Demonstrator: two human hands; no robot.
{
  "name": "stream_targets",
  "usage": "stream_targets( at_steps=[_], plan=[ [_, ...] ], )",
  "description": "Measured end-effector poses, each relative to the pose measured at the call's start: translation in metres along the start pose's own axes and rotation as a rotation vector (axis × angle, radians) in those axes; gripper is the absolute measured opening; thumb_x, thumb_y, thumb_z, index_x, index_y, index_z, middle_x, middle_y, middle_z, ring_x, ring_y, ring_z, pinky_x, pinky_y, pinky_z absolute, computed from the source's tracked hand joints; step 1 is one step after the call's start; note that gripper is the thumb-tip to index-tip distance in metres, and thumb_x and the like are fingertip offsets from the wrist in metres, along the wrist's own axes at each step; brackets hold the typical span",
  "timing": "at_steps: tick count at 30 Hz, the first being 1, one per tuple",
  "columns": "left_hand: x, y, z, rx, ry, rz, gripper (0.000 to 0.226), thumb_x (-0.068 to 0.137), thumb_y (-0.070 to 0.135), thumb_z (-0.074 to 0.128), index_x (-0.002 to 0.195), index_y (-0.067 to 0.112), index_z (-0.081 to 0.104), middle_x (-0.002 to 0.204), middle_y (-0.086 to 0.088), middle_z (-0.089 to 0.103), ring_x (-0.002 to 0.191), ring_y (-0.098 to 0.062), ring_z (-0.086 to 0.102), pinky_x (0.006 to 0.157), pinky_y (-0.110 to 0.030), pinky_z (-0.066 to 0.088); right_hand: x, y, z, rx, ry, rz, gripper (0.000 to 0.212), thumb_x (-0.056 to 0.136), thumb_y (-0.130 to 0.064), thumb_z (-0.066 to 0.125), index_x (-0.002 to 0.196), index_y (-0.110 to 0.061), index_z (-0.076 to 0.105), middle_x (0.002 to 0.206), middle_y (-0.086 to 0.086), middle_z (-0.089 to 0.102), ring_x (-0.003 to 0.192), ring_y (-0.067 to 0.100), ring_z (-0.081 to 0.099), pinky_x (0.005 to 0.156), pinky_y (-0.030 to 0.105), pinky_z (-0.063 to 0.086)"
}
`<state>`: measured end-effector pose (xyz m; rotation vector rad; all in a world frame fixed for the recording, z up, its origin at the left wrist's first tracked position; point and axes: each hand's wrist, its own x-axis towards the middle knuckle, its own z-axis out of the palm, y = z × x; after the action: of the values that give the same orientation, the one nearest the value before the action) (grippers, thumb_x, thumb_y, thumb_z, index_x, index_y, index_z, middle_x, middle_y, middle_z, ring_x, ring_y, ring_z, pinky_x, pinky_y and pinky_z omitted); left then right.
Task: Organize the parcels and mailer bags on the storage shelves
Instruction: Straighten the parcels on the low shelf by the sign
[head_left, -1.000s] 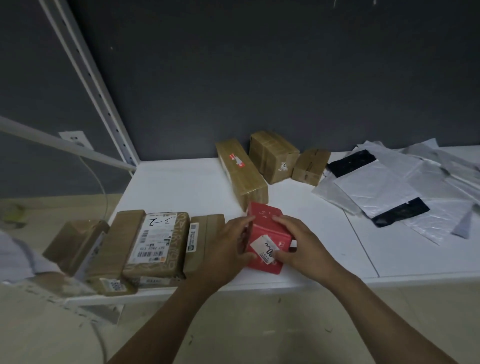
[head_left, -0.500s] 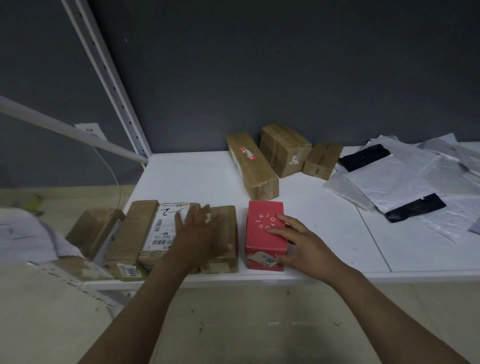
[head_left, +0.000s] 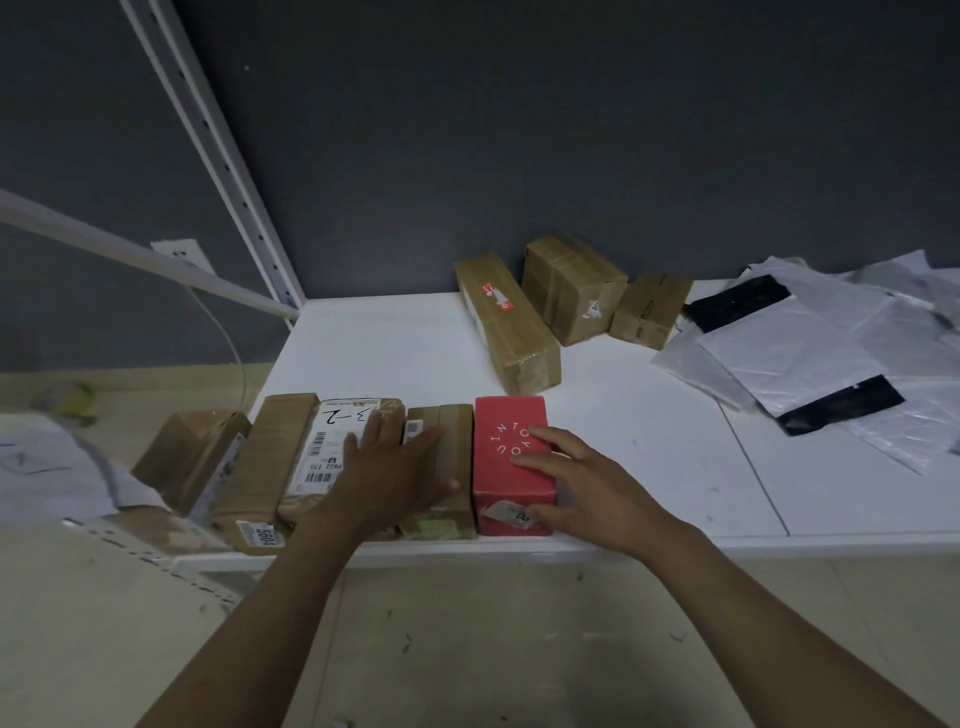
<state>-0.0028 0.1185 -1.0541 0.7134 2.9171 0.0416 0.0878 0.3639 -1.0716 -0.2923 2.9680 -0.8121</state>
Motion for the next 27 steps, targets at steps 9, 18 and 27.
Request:
stream_targets(
  at_steps=[9,18,27],
  plan=[
    [0.032,-0.001,-0.021,-0.054,-0.041,-0.061,0.08,0.085,0.07,0.047,0.15,0.028,0.027,0.161,-0.01,0.007,0.148,-0.029,0.008,0.118,-0.047,0.016,0.06,0.013,-0.039,-0.103,0.283,0.068,0.028,0.095,-0.04,0.052,0.113,-0.029,0.069,0.118,-0.008,0.065,0.111,0.016,0.056,0.091,0.03,0.044],
    [0.08,-0.003,-0.026,-0.05,0.012,-0.061,0.067,0.093,0.057,0.047,0.15,0.026,0.03,0.159,-0.004,0.02,0.145,-0.021,0.021,0.115,-0.034,0.022,0.168,0.032,-0.033,-0.256,0.055,0.392,0.079,0.085,-0.067,0.049,0.147,-0.023,0.025,0.146,0.017,0.028,0.121,0.037,0.048,0.092,0.044,0.046],
    [0.095,0.006,-0.029,-0.081,0.072,-0.044,0.06,0.096,0.052,0.045,0.149,0.026,0.032,0.157,0.0,0.026,0.142,-0.019,0.026,0.112,-0.032,0.025,0.154,0.033,-0.05,0.002,0.309,0.384,0.068,0.083,-0.047,0.06,0.142,-0.024,0.036,0.13,0.013,0.044,0.11,0.032,0.051,0.088,0.037,0.047]
  ],
)
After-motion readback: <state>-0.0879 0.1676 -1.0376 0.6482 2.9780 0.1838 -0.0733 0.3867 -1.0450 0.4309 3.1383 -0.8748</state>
